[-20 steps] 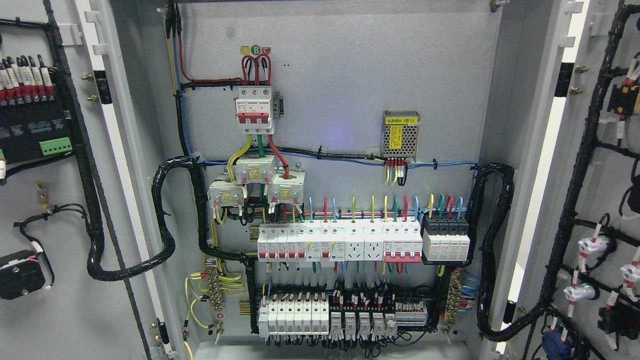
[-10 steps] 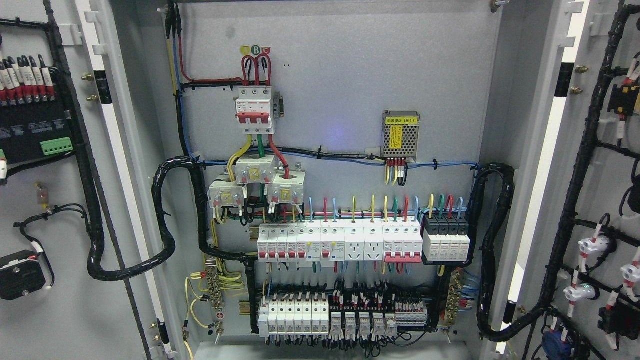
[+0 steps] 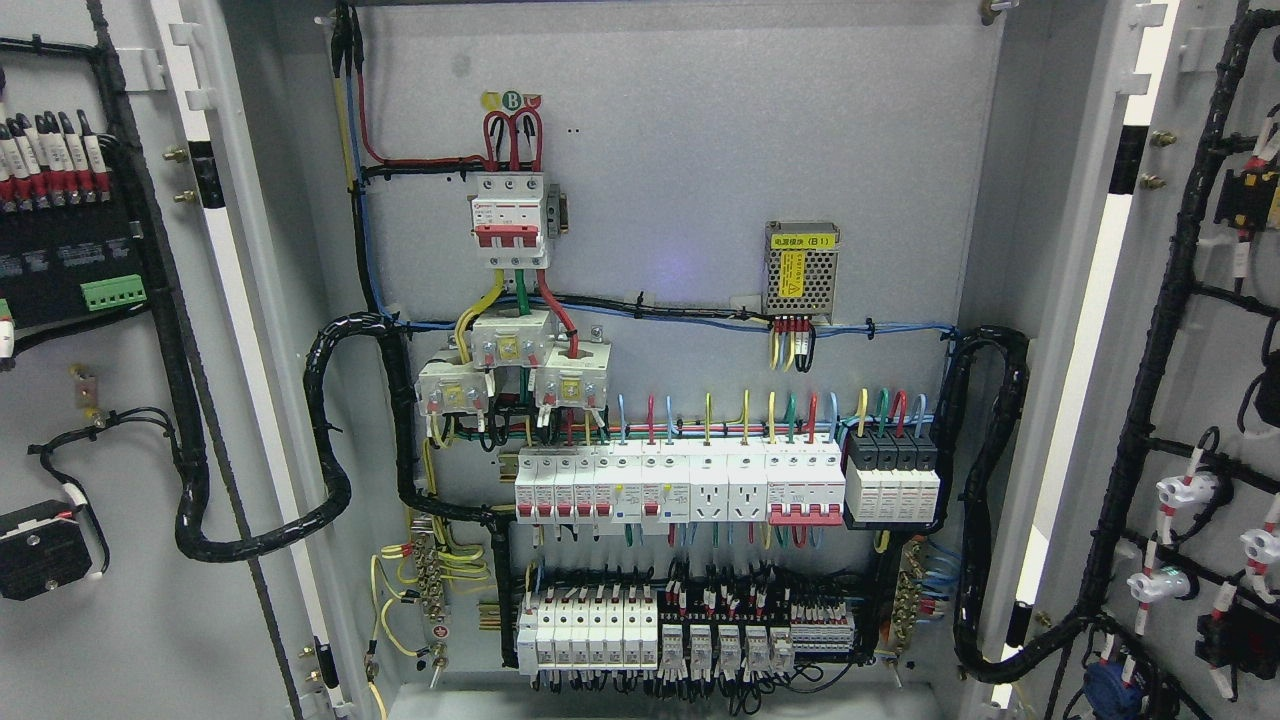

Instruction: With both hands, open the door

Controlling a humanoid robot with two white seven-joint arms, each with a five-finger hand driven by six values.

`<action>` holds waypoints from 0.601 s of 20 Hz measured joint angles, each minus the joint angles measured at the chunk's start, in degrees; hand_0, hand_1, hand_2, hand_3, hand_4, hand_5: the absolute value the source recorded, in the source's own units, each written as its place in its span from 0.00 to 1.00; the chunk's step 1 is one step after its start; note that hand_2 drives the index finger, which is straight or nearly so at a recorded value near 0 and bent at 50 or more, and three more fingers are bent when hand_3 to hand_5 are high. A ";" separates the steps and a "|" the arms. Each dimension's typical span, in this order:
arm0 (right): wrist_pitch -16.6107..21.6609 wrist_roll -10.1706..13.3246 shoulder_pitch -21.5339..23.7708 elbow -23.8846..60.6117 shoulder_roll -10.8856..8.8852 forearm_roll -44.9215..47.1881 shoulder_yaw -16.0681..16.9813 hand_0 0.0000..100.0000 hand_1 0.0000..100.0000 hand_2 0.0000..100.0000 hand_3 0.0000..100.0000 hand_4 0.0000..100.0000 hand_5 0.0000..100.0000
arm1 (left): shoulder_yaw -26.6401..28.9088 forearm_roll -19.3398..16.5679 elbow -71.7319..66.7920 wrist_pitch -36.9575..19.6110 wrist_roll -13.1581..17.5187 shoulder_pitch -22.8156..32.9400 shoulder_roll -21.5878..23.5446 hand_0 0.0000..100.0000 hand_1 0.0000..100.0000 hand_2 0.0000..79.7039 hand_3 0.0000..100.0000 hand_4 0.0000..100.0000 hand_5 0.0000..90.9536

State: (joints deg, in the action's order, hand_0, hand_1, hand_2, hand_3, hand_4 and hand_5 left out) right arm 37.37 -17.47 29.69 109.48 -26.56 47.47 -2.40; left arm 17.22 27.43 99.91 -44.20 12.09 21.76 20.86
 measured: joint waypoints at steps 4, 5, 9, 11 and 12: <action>0.00 0.00 2.23 -3.00 0.04 -0.09 -2.78 0.38 0.00 0.00 0.00 0.00 0.00 | -3.86 -3.99 0.37 -0.04 -0.04 4.85 -1.82 0.00 0.00 0.00 0.00 0.00 0.00; 0.00 0.00 2.96 -3.67 0.04 -0.10 -3.30 0.38 0.00 0.00 0.00 0.00 0.00 | -4.78 -5.01 0.25 -0.05 -0.04 6.02 -2.31 0.00 0.00 0.00 0.00 0.00 0.00; 0.00 0.00 6.47 -6.50 0.06 -0.30 -4.90 0.38 0.00 0.00 0.00 0.00 0.00 | -8.50 -8.67 -1.75 -0.05 -0.25 9.71 -4.17 0.00 0.00 0.00 0.00 0.00 0.00; 0.02 0.00 8.52 -8.20 0.06 -0.49 -5.56 0.38 0.00 0.00 0.00 0.00 0.00 | -9.91 -10.39 -3.71 -0.05 -0.32 10.77 -4.95 0.00 0.00 0.00 0.00 0.00 0.00; 0.02 0.00 9.44 -9.03 0.07 -0.55 -5.85 0.38 0.00 0.00 0.00 0.00 0.00 | -10.58 -11.14 -5.02 -0.05 -0.23 11.20 -5.38 0.00 0.00 0.00 0.00 0.00 0.00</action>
State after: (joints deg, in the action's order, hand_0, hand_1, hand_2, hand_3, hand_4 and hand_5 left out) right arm 37.39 -17.47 39.13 100.45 -26.49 46.92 -8.26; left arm 6.64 16.29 94.89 -44.25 11.86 32.96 15.48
